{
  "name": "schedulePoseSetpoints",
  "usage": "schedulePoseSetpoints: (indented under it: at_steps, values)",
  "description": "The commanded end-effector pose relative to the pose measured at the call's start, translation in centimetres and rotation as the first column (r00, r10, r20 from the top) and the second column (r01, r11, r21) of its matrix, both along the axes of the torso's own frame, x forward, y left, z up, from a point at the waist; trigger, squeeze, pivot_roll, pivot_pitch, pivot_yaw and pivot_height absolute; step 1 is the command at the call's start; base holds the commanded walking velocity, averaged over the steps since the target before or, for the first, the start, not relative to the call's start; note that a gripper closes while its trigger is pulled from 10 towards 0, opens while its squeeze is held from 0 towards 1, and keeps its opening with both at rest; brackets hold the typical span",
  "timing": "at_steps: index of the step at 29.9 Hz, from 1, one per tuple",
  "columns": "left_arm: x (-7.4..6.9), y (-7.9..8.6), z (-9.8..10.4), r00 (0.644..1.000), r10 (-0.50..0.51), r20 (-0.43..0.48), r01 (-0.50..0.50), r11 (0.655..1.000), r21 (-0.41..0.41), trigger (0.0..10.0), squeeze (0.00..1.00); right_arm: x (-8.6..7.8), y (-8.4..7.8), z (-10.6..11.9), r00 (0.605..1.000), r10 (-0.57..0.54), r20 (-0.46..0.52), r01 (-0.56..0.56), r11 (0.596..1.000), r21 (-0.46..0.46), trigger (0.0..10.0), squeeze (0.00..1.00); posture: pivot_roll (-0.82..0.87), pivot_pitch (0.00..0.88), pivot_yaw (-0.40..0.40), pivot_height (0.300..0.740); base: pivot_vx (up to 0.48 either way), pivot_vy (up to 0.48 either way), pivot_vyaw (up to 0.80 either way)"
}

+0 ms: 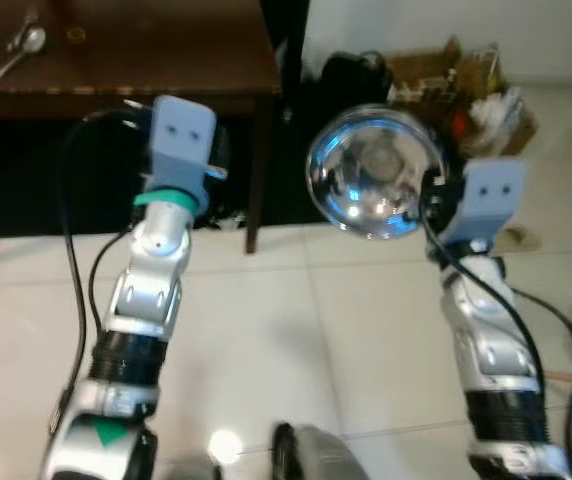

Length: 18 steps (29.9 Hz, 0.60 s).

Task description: Setting the table

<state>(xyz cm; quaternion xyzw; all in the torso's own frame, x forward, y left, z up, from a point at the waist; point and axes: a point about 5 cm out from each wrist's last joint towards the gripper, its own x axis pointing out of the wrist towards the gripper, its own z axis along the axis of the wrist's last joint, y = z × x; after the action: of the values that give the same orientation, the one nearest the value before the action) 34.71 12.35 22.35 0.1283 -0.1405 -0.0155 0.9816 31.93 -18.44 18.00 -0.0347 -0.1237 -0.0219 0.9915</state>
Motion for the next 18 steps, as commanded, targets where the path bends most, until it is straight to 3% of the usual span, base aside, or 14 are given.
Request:
schedulePoseSetpoints:
  at_steps: [1, 9, 12, 18]
  values:
    - [0.0, 0.5, -0.4, 1.0, 0.017, -0.013, -0.017, 1.0, 0.004, 10.0, 0.0, -0.2, 0.3, 0.7, 0.999, 0.012, 0.038, -0.012, 1.0, 0.015, 10.0, 0.0, 0.02, 0.041, -0.062, 0.74, 0.349, 0.0, 0.0]
    - [0.0, 0.7, -0.1, 1.0, 0.029, 0.003, -0.029, 0.999, 0.013, 10.0, 0.0, 0.1, 1.7, 2.1, 0.992, 0.084, 0.099, -0.09, 0.994, 0.062, 10.0, 0.0, 0.03, 0.033, -0.061, 0.74, 0.343, 0.0, 0.0]
    - [-0.1, 1.1, 0.3, 0.997, 0.057, 0.044, -0.059, 0.997, 0.041, 10.0, 0.0, 0.4, 2.4, 2.7, 0.987, 0.105, 0.121, -0.12, 0.985, 0.123, 10.0, 0.0, 0.04, 0.023, -0.061, 0.74, 0.344, 0.0, 0.0]
    - [-0.3, 1.6, 0.8, 0.994, 0.082, 0.074, -0.086, 0.995, 0.053, 10.0, 0.0, 0.6, 2.5, 3.1, 0.986, 0.103, 0.129, -0.123, 0.98, 0.157, 10.0, 0.0, 0.05, 0.018, -0.065, 0.74, 0.352, 0.0, 0.0]
